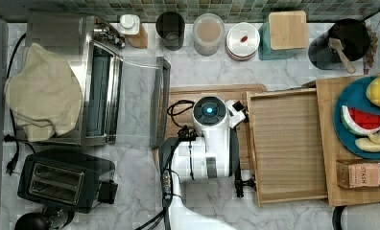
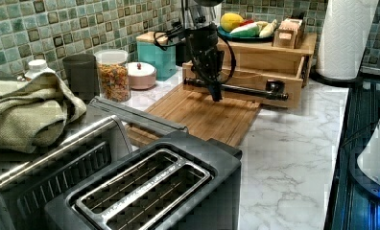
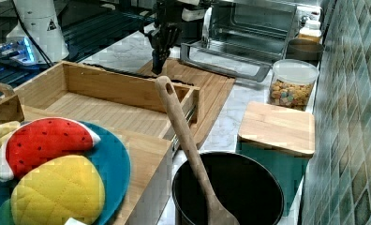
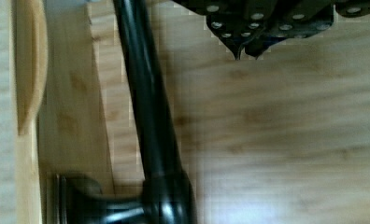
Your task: Close the drawer.
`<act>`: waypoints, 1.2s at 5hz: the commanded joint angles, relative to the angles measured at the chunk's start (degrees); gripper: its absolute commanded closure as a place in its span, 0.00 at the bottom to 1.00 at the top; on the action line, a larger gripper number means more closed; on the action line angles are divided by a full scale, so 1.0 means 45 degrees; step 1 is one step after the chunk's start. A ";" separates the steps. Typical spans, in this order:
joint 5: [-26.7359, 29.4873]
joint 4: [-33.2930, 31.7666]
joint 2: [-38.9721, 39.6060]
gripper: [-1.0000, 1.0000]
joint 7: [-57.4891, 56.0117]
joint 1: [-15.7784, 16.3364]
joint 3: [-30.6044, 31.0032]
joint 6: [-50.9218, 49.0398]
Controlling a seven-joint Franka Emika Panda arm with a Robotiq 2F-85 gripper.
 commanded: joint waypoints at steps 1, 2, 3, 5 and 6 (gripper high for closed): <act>-0.0388 0.0138 0.0157 1.00 -0.4222 -0.1503 -0.1074 0.1893; -0.0528 0.0381 0.0136 1.00 -0.5339 -0.1987 -0.1595 0.1627; -0.0555 0.1005 0.0027 1.00 -0.6590 -0.2440 -0.2521 0.0898; 0.0443 0.2901 0.1463 1.00 -0.9346 -0.3688 -0.4092 0.2407; 0.0795 0.4003 0.2305 1.00 -1.0691 -0.4381 -0.4355 0.2881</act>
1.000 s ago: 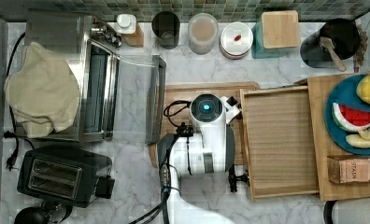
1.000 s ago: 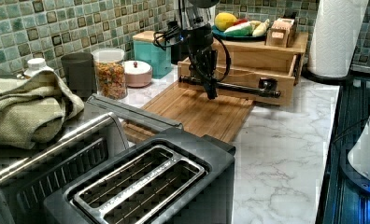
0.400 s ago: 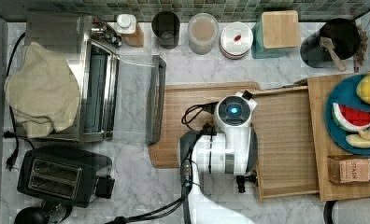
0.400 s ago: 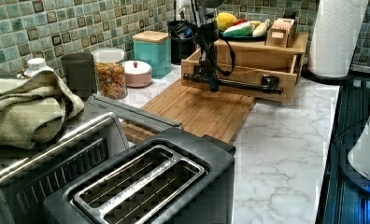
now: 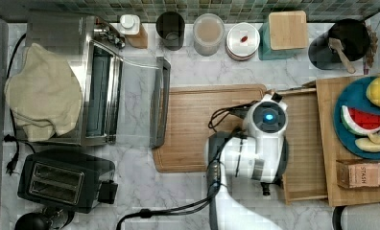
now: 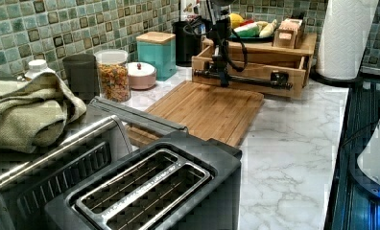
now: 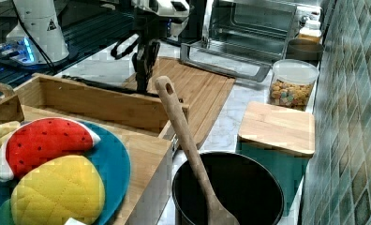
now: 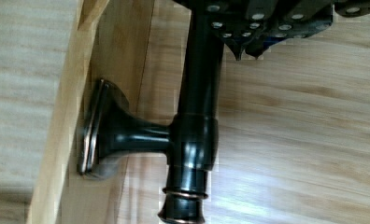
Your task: Close the drawer.
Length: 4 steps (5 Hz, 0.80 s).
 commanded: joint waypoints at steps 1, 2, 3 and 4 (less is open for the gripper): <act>0.1593 0.3809 0.1735 1.00 -0.3591 -0.3831 -0.2258 0.1323; 0.1352 0.4032 0.1646 1.00 -0.3462 -0.4180 -0.2219 0.1097; 0.0774 0.4596 0.1579 1.00 -0.3668 -0.4079 -0.2152 -0.0391; 0.0748 0.4597 0.1573 1.00 -0.3651 -0.4131 -0.2095 -0.0392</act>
